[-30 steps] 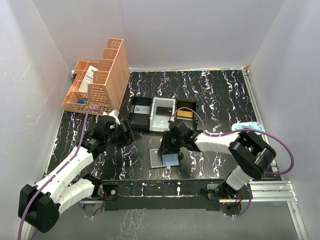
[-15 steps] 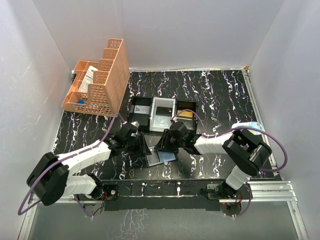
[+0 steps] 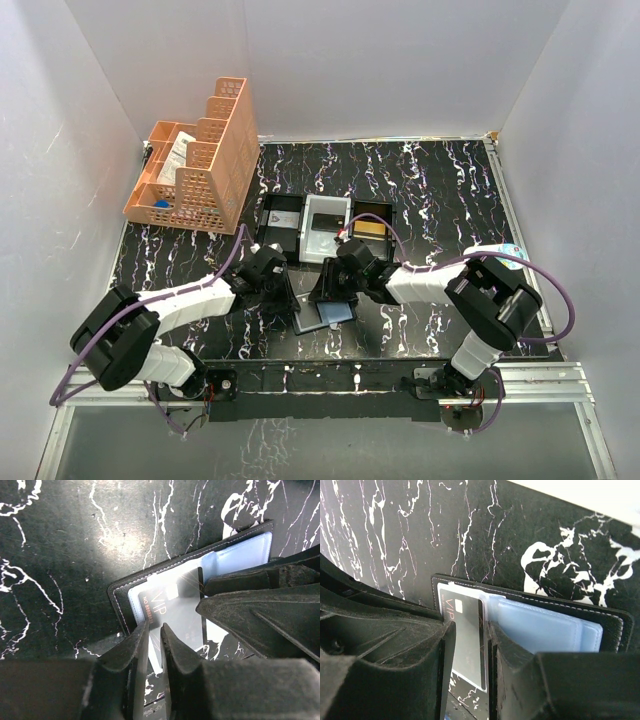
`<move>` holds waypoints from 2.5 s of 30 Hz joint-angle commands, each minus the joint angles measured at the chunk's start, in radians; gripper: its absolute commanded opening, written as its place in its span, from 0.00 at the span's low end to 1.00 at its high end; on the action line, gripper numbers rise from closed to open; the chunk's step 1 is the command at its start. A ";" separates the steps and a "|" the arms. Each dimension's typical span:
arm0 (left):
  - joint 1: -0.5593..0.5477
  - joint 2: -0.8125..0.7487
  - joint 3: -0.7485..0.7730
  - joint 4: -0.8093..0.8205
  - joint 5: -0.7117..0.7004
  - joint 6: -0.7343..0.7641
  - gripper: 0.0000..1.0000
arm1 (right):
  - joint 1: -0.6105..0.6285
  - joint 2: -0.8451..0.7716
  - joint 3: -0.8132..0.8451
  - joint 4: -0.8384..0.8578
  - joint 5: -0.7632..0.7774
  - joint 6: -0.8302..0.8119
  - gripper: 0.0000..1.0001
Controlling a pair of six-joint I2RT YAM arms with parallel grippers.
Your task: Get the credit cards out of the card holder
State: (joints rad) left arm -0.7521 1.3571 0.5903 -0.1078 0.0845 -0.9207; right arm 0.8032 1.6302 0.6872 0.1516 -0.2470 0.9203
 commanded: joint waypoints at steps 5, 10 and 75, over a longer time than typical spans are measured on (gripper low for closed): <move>-0.008 0.058 0.011 0.021 -0.011 0.004 0.11 | 0.005 -0.003 0.110 -0.175 -0.023 -0.173 0.28; -0.008 0.050 0.012 0.010 -0.020 0.008 0.10 | 0.005 0.008 0.112 -0.160 -0.070 -0.190 0.20; -0.010 0.016 0.046 -0.033 -0.003 0.048 0.09 | -0.005 -0.070 0.111 -0.255 0.034 -0.131 0.15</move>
State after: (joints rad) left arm -0.7559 1.3899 0.6060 -0.1017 0.0887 -0.8890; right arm 0.7918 1.5864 0.7658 -0.0906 -0.2192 0.7906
